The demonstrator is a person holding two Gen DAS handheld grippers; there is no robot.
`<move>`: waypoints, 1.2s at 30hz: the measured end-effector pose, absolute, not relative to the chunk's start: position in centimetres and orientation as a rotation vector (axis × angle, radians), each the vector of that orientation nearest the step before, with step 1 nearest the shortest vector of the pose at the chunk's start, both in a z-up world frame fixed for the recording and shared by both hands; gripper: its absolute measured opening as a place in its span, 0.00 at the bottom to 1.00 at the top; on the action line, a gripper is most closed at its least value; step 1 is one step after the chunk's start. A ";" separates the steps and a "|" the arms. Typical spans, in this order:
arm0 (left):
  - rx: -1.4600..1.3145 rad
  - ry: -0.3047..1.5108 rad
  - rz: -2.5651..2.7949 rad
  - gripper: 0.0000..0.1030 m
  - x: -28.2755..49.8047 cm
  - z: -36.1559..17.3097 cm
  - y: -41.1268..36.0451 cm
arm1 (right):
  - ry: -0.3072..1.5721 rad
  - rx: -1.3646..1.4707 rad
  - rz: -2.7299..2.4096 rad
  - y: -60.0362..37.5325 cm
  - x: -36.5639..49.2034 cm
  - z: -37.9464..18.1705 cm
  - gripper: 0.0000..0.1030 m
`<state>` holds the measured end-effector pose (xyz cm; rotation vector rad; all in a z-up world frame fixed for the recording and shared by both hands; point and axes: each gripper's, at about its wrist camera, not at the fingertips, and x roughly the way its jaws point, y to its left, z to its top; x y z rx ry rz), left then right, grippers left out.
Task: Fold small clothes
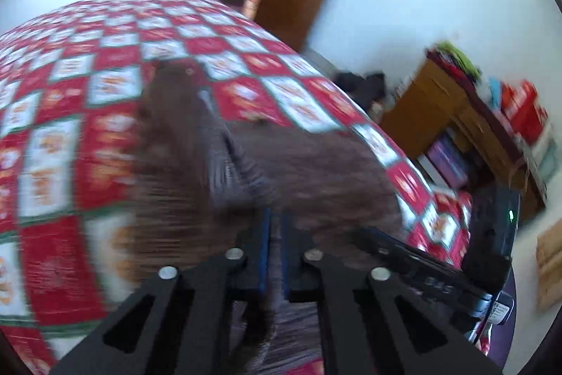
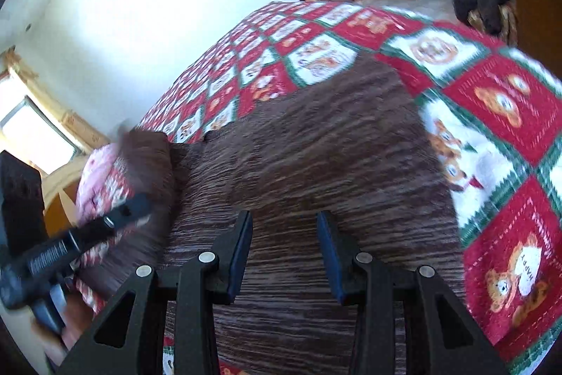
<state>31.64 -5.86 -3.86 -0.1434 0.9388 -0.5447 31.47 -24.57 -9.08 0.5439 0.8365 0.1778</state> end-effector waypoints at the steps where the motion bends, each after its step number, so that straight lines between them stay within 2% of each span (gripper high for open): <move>1: -0.134 0.963 -0.567 0.04 31.5 -4.8 -7.8 | 0.832 0.581 0.188 -25.1 31.4 -9.2 0.39; 4: -0.046 0.983 -0.564 0.05 31.2 -7.1 -11.2 | 0.811 0.622 0.183 -26.0 31.1 -9.2 0.39; 7: -0.102 1.044 -0.633 0.05 30.4 -8.2 -11.0 | 0.801 0.667 0.199 -26.7 30.9 -9.4 0.39; 10: -0.085 1.002 -0.670 0.05 28.0 -7.1 -9.5 | 0.794 0.695 0.209 -26.9 30.7 -9.5 0.39; 15: -0.127 0.896 -0.682 0.11 24.2 -4.3 -4.4 | 0.770 0.707 0.233 -26.8 30.5 -9.1 0.39; 16: -0.156 0.878 -0.650 0.18 24.0 -4.0 -3.1 | 0.756 0.709 0.253 -26.7 30.3 -8.9 0.39; 17: -0.191 0.860 -0.601 0.30 24.1 -3.8 -1.3 | 0.747 0.707 0.271 -26.6 30.1 -8.6 0.39; 19: -0.250 0.827 -0.502 0.43 24.6 -3.6 1.7 | 0.749 0.692 0.308 -25.6 30.2 -7.9 0.39; 23: -0.258 0.832 -0.325 0.44 26.5 -4.5 5.2 | 0.779 0.708 0.419 -22.5 31.6 -6.5 0.39; 26: -0.266 0.847 -0.287 0.44 27.4 -5.7 6.1 | 0.836 0.632 0.420 -19.3 34.1 -6.0 0.43; 29: -0.312 0.867 -0.293 0.53 27.5 -6.9 6.5 | 0.877 0.585 0.410 -17.1 36.6 -6.8 0.43; 31: -0.344 0.873 -0.297 0.56 27.8 -7.7 6.8 | 0.903 0.548 0.408 -15.7 37.8 -7.6 0.43; 36: -0.363 0.888 -0.308 0.57 27.9 -8.3 6.8 | 0.925 0.452 0.366 -13.0 38.7 -9.3 0.44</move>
